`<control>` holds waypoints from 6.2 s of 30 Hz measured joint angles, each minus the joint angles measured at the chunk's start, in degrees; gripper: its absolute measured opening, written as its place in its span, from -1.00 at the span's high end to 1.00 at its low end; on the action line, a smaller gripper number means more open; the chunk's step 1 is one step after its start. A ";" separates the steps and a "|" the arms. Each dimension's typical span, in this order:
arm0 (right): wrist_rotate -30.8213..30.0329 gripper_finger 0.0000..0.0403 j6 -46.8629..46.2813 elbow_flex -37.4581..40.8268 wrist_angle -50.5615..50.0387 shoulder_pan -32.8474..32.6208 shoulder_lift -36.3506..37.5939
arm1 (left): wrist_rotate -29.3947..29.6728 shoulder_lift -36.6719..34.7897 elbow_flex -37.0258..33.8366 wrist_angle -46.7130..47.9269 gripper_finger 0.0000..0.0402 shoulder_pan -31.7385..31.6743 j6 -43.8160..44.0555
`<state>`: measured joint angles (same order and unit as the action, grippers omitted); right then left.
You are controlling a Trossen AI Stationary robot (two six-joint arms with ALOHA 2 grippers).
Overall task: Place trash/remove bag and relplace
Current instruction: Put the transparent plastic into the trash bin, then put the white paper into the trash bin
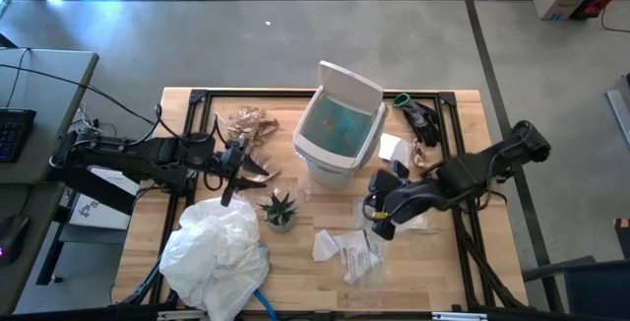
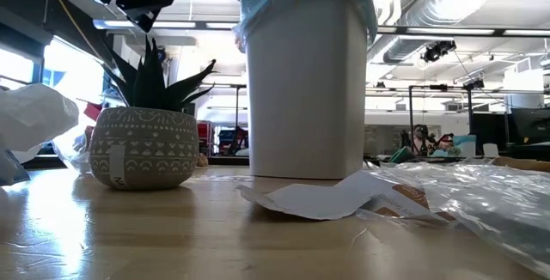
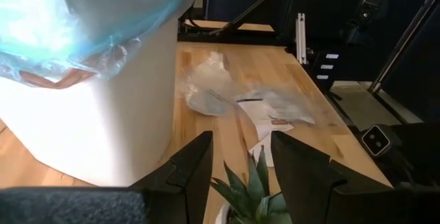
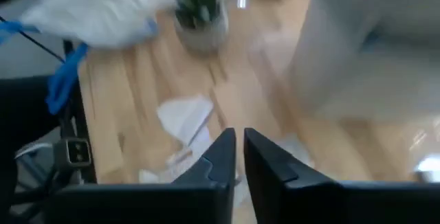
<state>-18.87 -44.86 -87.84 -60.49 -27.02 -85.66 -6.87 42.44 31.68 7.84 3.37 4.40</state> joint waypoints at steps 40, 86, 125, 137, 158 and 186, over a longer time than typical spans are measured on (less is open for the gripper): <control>4.61 0.96 -10.74 32.56 29.72 -1.19 -15.09 | 0.02 0.11 0.00 0.41 0.34 0.88 0.50; -4.84 1.00 38.09 16.22 60.99 11.02 13.86 | 1.81 0.15 -0.02 -1.15 0.34 0.84 0.92; -21.00 0.27 22.77 -11.04 8.84 13.54 -3.90 | 2.51 0.15 -0.02 -1.27 0.34 3.68 3.01; -16.44 0.27 4.38 -12.65 -4.61 -2.81 -5.18 | 3.04 0.15 -0.02 -1.22 0.34 4.69 3.02; 6.78 0.27 9.95 -12.56 12.70 -2.59 -28.79 | 2.12 9.75 -0.04 -5.14 0.34 4.67 3.44; 3.11 0.27 9.51 -12.58 22.98 -3.07 -45.58 | 1.41 11.34 -0.04 -3.77 0.34 6.90 8.54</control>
<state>-15.76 -35.35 -100.42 -37.50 -30.09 -131.24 -5.46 53.78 31.64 4.06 10.27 12.94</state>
